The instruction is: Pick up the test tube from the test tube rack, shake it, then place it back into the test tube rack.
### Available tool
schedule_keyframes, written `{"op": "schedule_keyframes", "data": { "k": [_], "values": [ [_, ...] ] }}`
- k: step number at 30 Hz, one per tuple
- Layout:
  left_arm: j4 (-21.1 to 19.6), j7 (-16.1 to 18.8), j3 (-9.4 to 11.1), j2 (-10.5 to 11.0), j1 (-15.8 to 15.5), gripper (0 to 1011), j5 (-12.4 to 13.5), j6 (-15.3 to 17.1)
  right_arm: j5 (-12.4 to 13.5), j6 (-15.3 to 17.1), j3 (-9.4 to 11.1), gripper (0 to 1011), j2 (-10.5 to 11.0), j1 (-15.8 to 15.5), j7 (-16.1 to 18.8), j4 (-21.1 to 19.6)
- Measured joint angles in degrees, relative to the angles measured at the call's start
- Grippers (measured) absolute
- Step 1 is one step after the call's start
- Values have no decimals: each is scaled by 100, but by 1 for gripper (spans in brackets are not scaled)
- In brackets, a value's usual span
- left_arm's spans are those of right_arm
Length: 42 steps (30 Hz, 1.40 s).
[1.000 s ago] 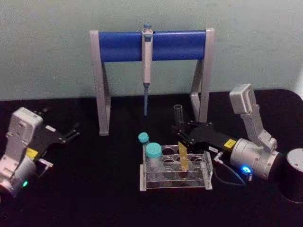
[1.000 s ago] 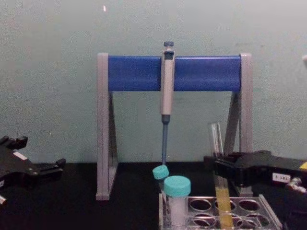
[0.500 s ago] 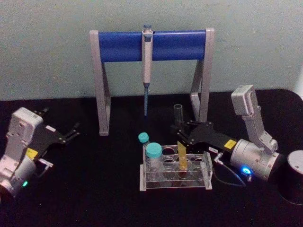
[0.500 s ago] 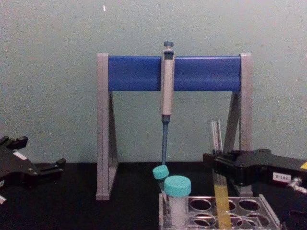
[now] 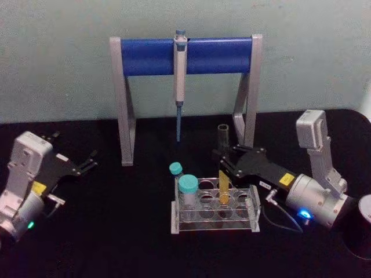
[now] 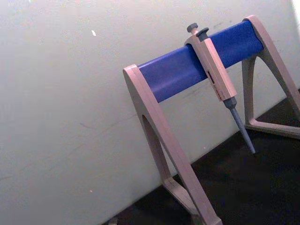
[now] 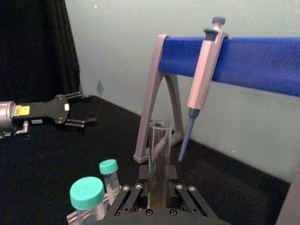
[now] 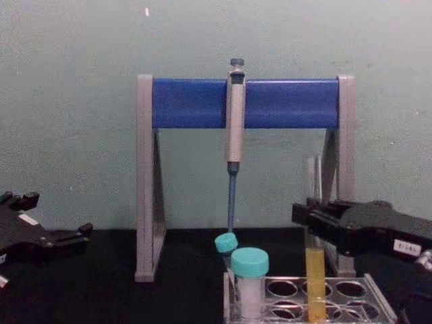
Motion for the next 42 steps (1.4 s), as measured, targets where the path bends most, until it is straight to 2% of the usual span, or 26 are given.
{"op": "schedule_keyframes", "data": {
  "k": [6, 26, 32, 42],
  "values": [
    [0, 0, 0, 0, 0, 1010, 0, 0, -32, -222, 111, 229, 0, -153, -59, -133],
    [0, 0, 0, 0, 0, 1010, 0, 0, -8, -480, 365, 230, 32, -277, -92, -684],
    [0, 0, 0, 0, 0, 1010, 0, 0, -41, -549, 379, 229, -30, -172, -93, -665],
    [0, 0, 0, 0, 0, 1009, 0, 0, -67, -651, 367, 230, -202, 53, -67, -406]
  ]
}}
